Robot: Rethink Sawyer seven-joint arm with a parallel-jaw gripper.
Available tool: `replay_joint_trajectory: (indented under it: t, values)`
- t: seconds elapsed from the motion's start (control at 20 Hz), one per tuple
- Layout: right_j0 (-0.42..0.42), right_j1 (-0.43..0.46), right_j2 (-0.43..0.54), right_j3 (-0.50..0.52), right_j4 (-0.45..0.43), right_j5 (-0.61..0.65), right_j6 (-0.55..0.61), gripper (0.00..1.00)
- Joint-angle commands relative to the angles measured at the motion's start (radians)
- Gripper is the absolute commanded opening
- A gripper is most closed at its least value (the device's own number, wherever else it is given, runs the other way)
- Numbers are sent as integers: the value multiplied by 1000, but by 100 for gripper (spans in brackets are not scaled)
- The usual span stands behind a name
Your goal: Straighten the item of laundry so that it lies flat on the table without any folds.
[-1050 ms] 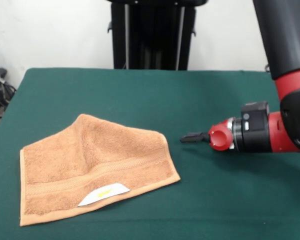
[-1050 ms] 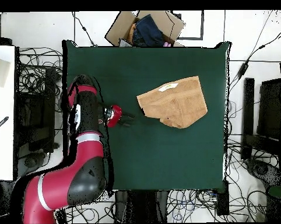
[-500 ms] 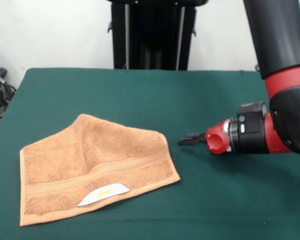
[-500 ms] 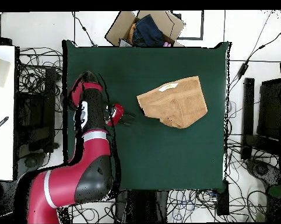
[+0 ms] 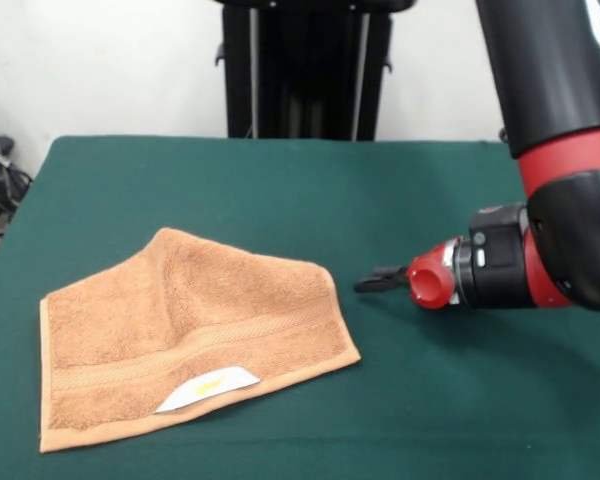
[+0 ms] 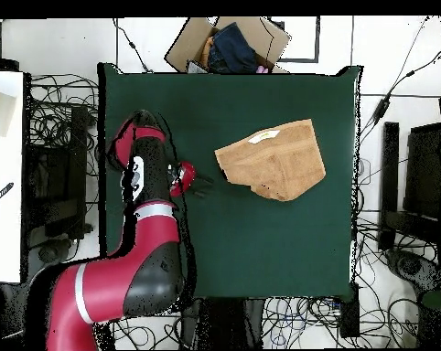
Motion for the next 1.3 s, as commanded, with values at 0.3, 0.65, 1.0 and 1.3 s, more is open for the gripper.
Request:
replay_joint_trajectory:
  t: [0.3, 0.65, 1.0, 1.3]
  values:
    - [-85, 165, 228, -8, -37, -851, -88, 100]
    - [-31, 168, 214, -83, -68, -688, -93, 100]
    - [-32, 188, 235, -139, -71, -625, -142, 100]
    - [-44, 216, 258, -199, -60, -572, -203, 100]
